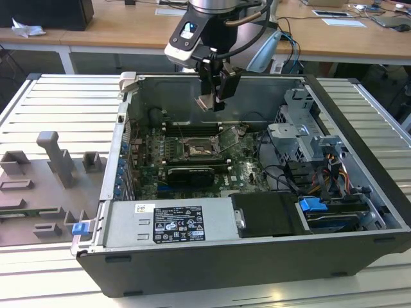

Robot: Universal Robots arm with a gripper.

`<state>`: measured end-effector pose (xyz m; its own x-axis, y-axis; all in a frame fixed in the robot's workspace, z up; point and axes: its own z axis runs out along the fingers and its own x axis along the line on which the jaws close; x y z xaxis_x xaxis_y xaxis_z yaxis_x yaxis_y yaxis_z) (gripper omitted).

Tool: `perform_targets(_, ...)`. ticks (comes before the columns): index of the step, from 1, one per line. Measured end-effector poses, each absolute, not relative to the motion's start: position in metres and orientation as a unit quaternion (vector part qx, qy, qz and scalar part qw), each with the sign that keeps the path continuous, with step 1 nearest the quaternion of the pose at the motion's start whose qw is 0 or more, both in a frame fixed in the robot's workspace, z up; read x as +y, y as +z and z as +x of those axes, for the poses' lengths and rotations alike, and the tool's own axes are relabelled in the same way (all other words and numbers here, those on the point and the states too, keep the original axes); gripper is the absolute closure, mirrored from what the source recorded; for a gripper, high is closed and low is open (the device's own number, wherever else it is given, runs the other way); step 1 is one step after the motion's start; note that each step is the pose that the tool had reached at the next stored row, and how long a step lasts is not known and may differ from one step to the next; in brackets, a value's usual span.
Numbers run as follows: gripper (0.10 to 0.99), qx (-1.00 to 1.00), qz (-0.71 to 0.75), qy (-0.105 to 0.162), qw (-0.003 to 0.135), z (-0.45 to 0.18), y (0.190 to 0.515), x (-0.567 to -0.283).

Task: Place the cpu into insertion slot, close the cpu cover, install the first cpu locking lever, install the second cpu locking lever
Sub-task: 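Place the cpu into insertion slot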

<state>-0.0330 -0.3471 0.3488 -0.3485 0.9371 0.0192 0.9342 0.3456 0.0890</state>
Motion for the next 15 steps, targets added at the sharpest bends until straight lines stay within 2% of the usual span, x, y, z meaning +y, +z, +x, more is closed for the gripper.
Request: perform_targets(15, 0.545, 0.788, 0.614, 0.041, 0.02, -0.0334, 0.3456, -0.3469)
